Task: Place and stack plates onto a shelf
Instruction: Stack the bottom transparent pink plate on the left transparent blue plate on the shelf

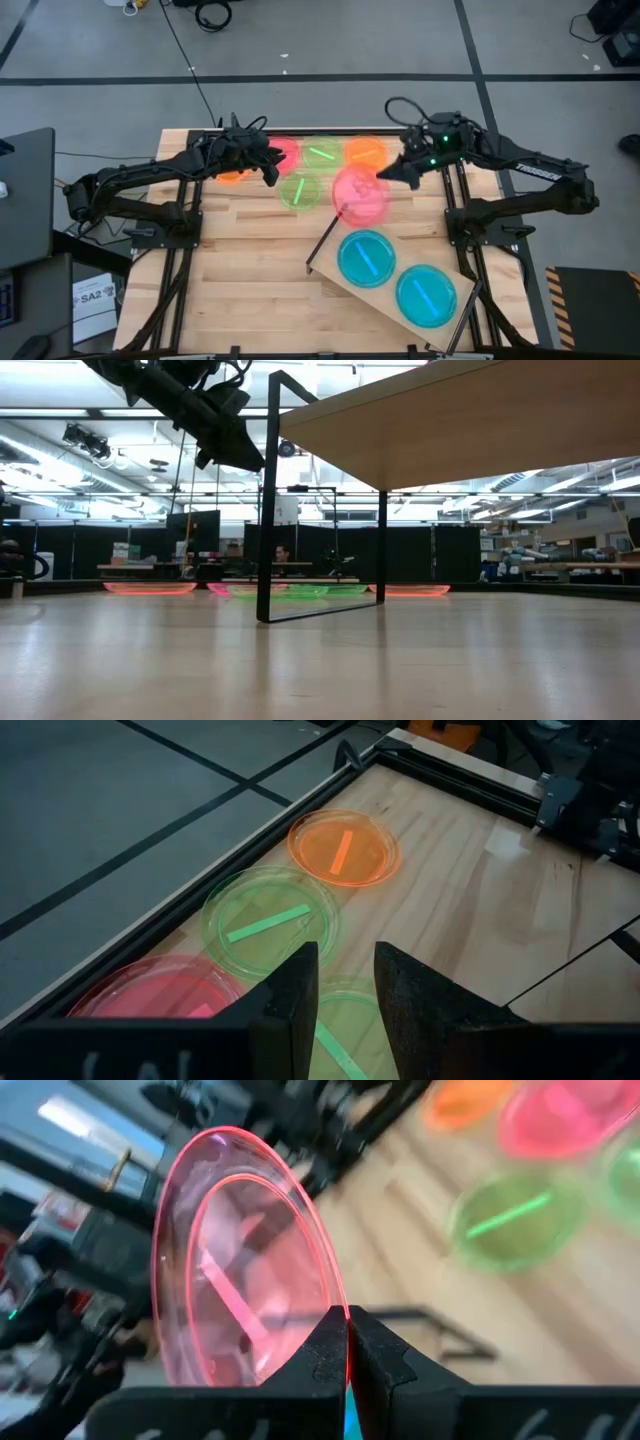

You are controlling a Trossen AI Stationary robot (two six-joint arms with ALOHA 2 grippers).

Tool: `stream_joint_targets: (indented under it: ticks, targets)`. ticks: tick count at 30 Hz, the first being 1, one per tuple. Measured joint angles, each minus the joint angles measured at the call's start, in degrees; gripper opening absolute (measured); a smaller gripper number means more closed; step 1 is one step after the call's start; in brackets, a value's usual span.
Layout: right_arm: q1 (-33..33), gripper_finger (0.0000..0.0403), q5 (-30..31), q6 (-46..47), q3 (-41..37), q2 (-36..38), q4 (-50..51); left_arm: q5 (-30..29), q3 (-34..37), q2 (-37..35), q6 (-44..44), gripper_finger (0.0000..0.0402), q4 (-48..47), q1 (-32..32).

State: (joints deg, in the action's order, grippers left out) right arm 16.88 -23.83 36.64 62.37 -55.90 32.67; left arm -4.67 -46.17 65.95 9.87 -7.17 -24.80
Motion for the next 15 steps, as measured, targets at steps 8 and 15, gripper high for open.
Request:
stream_joint_targets:
  ticks: [8, 15]
  targets:
    - [-11.35, 0.0011, 1.72, 4.33, 0.00, -3.04, 1.08, 0.00, 0.00, 0.00, 0.00, 0.0107, -0.01, 0.00]
    - [-18.34, 0.0011, 1.77, 3.75, 0.00, -7.40, 1.70, 0.00, 0.00, 0.00, 0.00, 0.0107, -0.01, 0.00]
